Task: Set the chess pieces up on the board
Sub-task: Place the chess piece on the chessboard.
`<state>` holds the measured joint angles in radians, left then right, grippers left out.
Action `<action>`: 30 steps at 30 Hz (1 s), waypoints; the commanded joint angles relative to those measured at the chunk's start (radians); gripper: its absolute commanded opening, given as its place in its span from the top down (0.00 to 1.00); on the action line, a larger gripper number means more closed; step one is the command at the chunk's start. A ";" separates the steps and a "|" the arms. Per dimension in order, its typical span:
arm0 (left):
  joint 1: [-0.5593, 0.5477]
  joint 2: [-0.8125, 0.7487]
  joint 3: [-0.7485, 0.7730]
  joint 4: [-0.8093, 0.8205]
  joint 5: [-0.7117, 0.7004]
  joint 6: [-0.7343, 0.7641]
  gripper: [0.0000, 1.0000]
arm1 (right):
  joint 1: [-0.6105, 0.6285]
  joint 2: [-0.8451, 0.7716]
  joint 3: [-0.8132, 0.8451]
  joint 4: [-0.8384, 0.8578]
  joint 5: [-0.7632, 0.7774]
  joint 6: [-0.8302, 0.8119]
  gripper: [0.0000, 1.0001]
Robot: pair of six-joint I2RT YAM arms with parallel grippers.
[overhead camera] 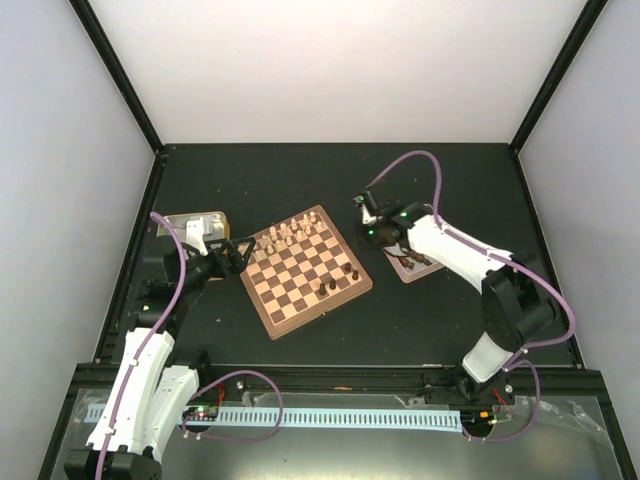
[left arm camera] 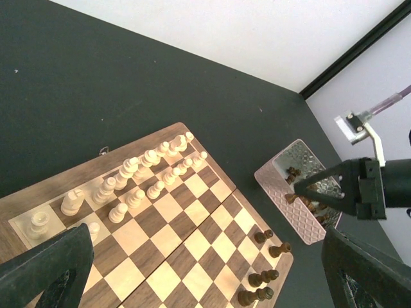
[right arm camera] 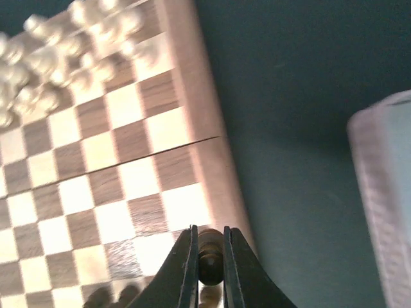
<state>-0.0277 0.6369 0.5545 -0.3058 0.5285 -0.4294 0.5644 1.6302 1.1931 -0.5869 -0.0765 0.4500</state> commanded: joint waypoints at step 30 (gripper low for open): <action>-0.003 0.007 0.007 0.016 0.024 -0.001 0.01 | 0.279 0.233 0.143 -0.139 0.135 -0.023 0.96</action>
<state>-0.0277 0.6434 0.5545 -0.3058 0.5365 -0.4301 0.8402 1.8503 1.3182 -0.7143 0.0250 0.4217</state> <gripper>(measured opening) 0.989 0.066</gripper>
